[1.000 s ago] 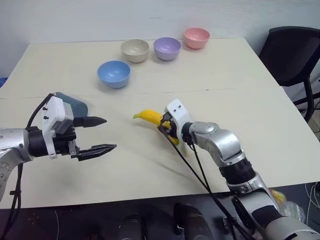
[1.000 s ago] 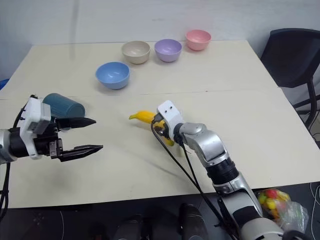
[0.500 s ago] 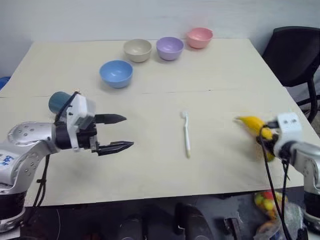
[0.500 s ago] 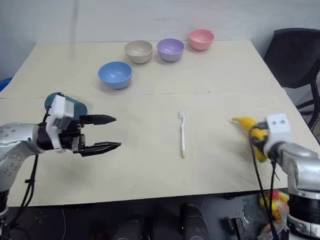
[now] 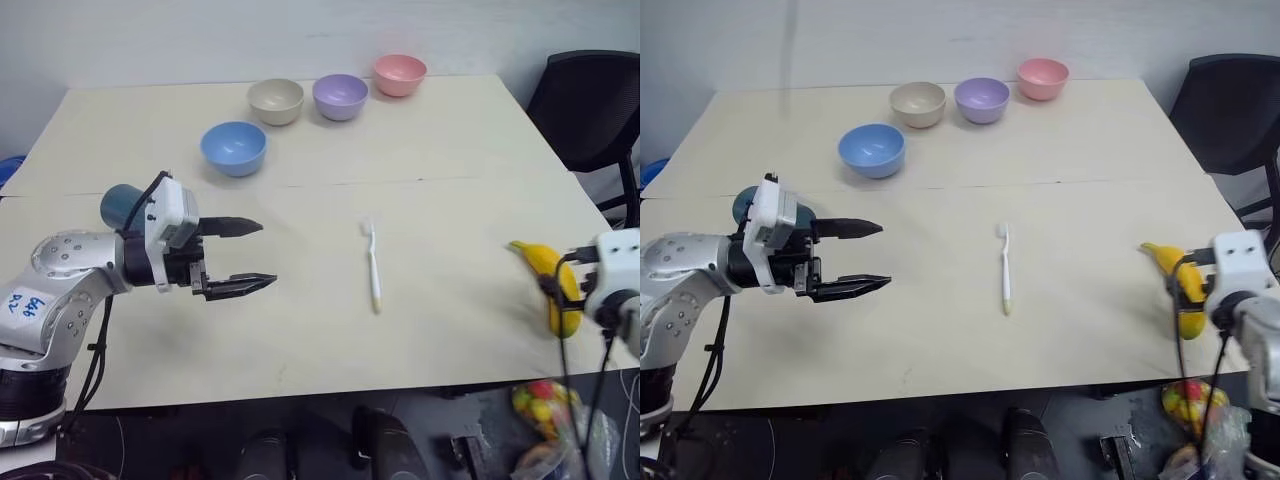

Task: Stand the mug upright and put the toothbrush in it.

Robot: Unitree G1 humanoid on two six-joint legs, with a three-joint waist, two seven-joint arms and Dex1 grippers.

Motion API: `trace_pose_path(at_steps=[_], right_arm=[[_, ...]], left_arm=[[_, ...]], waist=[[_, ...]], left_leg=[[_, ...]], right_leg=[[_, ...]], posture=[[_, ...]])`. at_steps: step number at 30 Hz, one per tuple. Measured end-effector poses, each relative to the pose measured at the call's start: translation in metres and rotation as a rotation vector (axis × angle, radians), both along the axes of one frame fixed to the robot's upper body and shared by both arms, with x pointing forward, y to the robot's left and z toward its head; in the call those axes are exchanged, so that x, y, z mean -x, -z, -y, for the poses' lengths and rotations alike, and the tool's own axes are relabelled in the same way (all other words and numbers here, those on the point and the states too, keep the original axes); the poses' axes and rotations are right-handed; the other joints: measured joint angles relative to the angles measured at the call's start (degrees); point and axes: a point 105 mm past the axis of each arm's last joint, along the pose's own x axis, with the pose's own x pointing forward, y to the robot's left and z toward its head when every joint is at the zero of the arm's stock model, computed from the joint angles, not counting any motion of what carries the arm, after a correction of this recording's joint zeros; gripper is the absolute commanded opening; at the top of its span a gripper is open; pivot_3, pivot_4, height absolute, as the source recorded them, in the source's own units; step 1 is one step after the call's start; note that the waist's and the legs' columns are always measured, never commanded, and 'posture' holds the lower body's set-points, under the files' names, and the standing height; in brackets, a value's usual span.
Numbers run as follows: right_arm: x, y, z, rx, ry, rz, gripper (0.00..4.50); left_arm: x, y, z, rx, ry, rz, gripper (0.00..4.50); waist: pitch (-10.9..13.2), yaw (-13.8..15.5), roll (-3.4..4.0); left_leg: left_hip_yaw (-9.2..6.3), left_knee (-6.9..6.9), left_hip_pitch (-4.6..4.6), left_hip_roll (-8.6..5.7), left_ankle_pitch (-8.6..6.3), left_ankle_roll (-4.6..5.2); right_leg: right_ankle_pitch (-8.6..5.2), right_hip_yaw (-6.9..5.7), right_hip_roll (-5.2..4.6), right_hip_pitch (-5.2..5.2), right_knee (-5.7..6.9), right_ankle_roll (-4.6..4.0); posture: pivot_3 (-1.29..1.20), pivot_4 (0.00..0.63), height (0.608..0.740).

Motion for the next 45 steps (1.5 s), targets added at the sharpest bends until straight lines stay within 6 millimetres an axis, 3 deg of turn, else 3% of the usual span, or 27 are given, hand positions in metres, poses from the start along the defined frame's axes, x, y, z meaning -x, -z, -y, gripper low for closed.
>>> trace_pose_path(at_steps=[4, 6, 7, 9, 10, 12, 16, 20, 28, 34, 40, 45], right_arm=[[-0.005, -0.058, -0.024, 0.024, -0.146, 0.146, 4.47], [-0.014, -0.080, -0.057, 0.023, -0.318, 0.217, 4.47], [-0.019, -0.088, -0.091, -0.020, -0.478, 0.244, 4.47], [-0.016, -0.085, -0.158, -0.063, -0.811, 0.208, 4.47], [-0.002, -0.072, -0.195, -0.046, -1.020, 0.135, 4.47], [0.021, -0.054, -0.221, -0.029, -1.227, 0.032, 4.47], [0.044, -0.055, -0.239, -0.070, -1.440, -0.009, 4.47], [0.040, -0.061, -0.248, -0.081, -1.486, 0.015, 4.47], [0.033, -0.057, -0.256, -0.104, -1.492, 0.049, 4.47], [0.026, -0.054, -0.255, -0.112, -1.425, 0.076, 4.47], [0.022, -0.047, -0.250, -0.118, -1.357, 0.079, 4.47], [0.025, -0.045, -0.252, -0.116, -1.345, 0.094, 4.47]], left_arm=[[0.002, -0.001, -0.011, 0.042, -0.107, -0.015, 4.50], [-0.004, -0.003, -0.021, 0.145, -0.228, -0.060, 4.50], [-0.011, -0.003, -0.030, 0.235, -0.335, -0.090, 4.50], [-0.022, 0.006, -0.045, 0.338, -0.545, -0.152, 4.50], [-0.023, 0.016, -0.060, 0.364, -0.695, -0.192, 4.50], [-0.018, 0.024, -0.085, 0.439, -0.896, -0.241, 4.50], [-0.011, 0.042, -0.121, 0.522, -1.179, -0.338, 4.50], [-0.023, 0.061, -0.131, 0.621, -1.334, -0.530, 4.50], [-0.050, 0.052, -0.129, 0.714, -1.357, -0.654, 4.50], [-0.051, 0.063, -0.149, 0.728, -1.491, -0.736, 4.50], [-0.048, 0.055, -0.163, 0.776, -1.520, -0.752, 4.50], [-0.063, 0.053, -0.165, 0.814, -1.511, -0.809, 4.50]], waist=[[0.0, -0.5, 0.00], [0.0, -0.5, -0.01], [0.0, -0.5, -0.01], [0.0, -0.4, -0.02], [0.0, -0.2, -0.10], [0.0, 0.9, -0.13], [0.0, 2.1, -0.28], [-0.2, 2.7, -0.69], [-0.3, 2.5, -0.81], [-0.3, 2.2, -0.84], [-0.3, 2.4, -0.84], [-0.3, 2.6, -0.85]], left_leg=[[-0.10, 0.03, 0.04, 0.06, 0.00, 0.00], [-0.17, 0.03, 0.09, 0.17, 0.00, 0.00], [-0.16, 0.04, 0.11, 0.28, 0.00, 0.00], [-0.32, 0.06, 0.04, 0.30, 0.00, 0.00], [-0.53, 0.04, -0.12, 0.32, -0.01, -0.01], [-0.67, 0.06, -0.26, 0.21, -0.08, 0.09], [-0.71, 0.38, -0.27, -0.14, -0.22, 0.43], [-0.83, 0.54, -0.05, -0.16, -0.07, 0.61], [-0.71, 0.23, -0.08, -0.19, -0.14, 0.24], [-0.37, 0.18, -0.14, -0.09, -0.04, 0.06], [-0.40, 0.19, -0.12, -0.10, -0.01, 0.01], [-0.37, 0.19, -0.15, -0.13, -0.01, 0.01]], right_leg=[[0.00, -0.01, 0.04, 0.03, 0.04, 0.00], [-0.01, 0.01, 0.04, 0.08, 0.04, -0.02], [-0.01, 0.06, 0.00, 0.09, 0.07, -0.02], [-0.01, 0.07, -0.02, 0.09, 0.12, -0.02], [-0.03, 0.04, -0.03, 0.07, 0.04, -0.06], [-0.03, -0.06, -0.15, 0.01, -0.02, -0.06], [0.05, -0.18, -0.31, 0.24, -0.12, 0.10], [0.45, -0.25, -0.29, 0.92, -0.60, 0.47], [0.30, -0.53, -0.09, 0.63, -0.62, 0.22], [0.28, -0.53, 0.01, 0.41, -0.50, 0.19], [0.27, -0.41, -0.03, 0.31, -0.34, 0.17], [0.27, -0.44, -0.05, 0.29, -0.35, 0.16]], posture=[[0.00, 0.150, 0.740], [0.00, 0.150, 0.740], [0.00, 0.150, 0.740], [0.00, 0.150, 0.740], [0.00, 0.150, 0.740], [0.00, 0.150, 0.740], [0.00, 0.150, 0.740], [0.00, 0.150, 0.740], [0.00, 0.150, 0.740], [0.00, 0.150, 0.740], [0.00, 0.150, 0.740], [0.00, 0.150, 0.740]])
